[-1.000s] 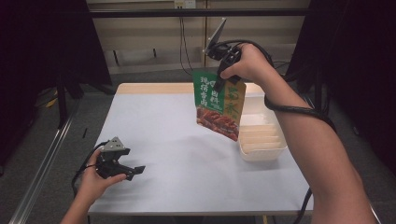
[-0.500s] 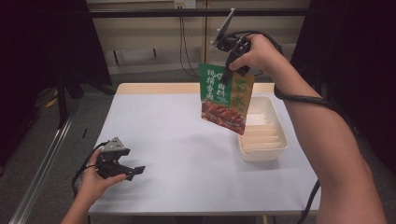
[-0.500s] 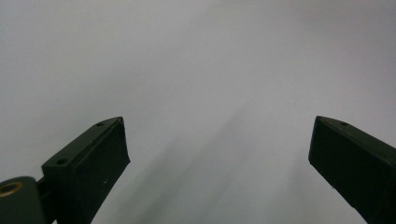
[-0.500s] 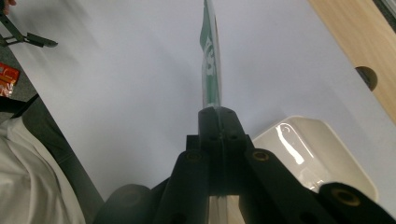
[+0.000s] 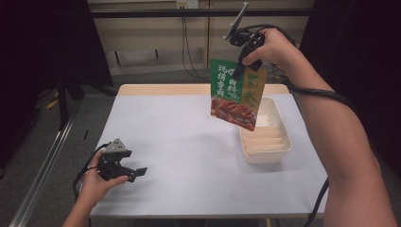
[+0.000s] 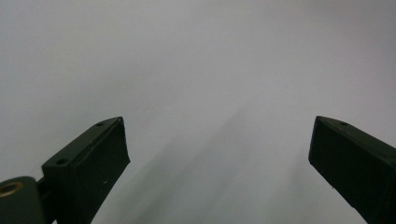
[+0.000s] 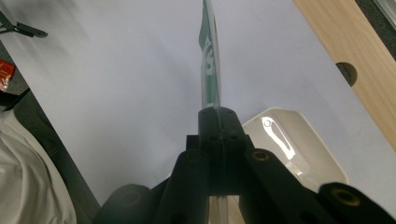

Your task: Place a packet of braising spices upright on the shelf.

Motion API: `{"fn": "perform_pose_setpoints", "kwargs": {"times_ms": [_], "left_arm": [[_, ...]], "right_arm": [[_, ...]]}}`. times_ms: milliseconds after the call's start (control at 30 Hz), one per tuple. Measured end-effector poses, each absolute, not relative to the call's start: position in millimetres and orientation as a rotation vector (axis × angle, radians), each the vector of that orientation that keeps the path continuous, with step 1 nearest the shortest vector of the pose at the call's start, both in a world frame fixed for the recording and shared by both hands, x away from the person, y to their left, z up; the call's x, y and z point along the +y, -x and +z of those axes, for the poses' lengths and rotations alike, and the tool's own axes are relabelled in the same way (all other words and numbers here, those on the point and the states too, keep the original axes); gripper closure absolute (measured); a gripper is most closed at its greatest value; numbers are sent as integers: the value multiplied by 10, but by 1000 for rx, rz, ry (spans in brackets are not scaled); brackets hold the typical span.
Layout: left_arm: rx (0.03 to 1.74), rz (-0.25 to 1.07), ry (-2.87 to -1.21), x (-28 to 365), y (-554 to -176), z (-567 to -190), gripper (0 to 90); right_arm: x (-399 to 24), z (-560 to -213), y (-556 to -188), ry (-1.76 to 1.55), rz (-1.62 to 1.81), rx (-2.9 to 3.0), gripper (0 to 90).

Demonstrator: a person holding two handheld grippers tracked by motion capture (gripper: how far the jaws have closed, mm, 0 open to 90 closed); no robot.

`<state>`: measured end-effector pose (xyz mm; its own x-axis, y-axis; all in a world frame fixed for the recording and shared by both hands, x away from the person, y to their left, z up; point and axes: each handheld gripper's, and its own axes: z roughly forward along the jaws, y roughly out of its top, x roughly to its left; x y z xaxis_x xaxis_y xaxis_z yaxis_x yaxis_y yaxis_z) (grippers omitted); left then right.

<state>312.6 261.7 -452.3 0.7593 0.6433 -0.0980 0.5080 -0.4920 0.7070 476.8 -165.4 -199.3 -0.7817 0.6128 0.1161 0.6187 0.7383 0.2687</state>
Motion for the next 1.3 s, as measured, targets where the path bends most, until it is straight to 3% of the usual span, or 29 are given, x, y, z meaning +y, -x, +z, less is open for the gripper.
{"fn": "perform_pose_setpoints", "kwargs": {"times_ms": [633, 1300], "left_arm": [[865, 227, -2189, 2583, -3136, -4518, 46], [870, 235, -2180, 2601, -3143, -4493, 46]], "right_arm": [[-2153, -2030, -4890, 1087, -471, -2893, 900], [-2372, -2089, -4976, 1103, -449, -2941, 900]]}}
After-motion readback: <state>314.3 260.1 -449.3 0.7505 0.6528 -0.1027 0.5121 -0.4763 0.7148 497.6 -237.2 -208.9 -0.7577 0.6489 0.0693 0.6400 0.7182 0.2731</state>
